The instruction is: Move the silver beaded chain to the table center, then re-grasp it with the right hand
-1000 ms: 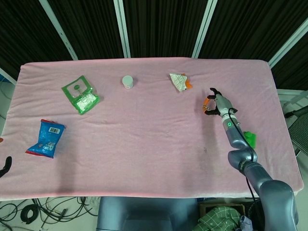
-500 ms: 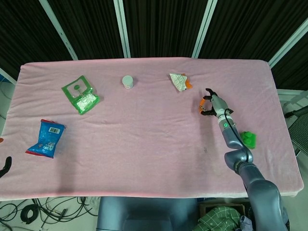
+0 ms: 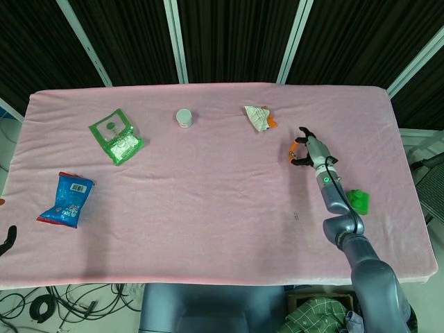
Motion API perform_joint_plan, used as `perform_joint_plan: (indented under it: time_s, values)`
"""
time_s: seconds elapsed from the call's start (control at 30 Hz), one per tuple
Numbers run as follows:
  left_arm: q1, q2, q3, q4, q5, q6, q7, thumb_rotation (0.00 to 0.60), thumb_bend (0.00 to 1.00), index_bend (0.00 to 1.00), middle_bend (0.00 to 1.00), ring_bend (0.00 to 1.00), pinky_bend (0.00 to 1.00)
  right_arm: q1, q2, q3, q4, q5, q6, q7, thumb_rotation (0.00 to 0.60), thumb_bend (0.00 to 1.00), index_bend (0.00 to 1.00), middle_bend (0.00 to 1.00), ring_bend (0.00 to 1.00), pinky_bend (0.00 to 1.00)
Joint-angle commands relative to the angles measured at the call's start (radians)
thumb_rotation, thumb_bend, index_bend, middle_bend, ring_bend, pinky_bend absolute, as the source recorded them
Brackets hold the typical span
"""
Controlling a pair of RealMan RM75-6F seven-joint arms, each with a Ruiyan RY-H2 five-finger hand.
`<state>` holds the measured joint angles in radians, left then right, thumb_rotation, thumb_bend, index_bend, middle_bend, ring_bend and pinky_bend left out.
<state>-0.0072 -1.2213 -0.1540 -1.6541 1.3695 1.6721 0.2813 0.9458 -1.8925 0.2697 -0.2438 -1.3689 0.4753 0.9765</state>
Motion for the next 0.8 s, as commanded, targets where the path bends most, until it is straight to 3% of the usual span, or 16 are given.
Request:
perform_joint_plan:
  time_s: [0.03, 0.47, 0.8]
  values:
    - [0.000, 0.000, 0.000, 0.000, -0.001, -0.001, 0.000, 0.600, 0.30, 0.32, 0.05, 0.00, 0.00, -0.002, -0.004, -0.005, 0.006, 0.002, -0.004, 0.004, 0.600, 0.40, 0.67, 0.03, 0.04, 0.20]
    - [-0.003, -0.002, 0.000, 0.001, -0.001, -0.007, 0.004, 0.600, 0.30, 0.32, 0.05, 0.00, 0.00, -0.010, 0.009, -0.019, 0.007, 0.004, 0.017, 0.027, 0.600, 0.40, 0.67, 0.03, 0.04, 0.20]
    - [-0.004, 0.004, 0.005, 0.000, 0.008, -0.013, -0.007, 0.600, 0.30, 0.32, 0.05, 0.00, 0.00, -0.049, 0.069, -0.050, -0.095, -0.024, 0.115, 0.043, 0.600, 0.40, 0.67, 0.03, 0.04, 0.20]
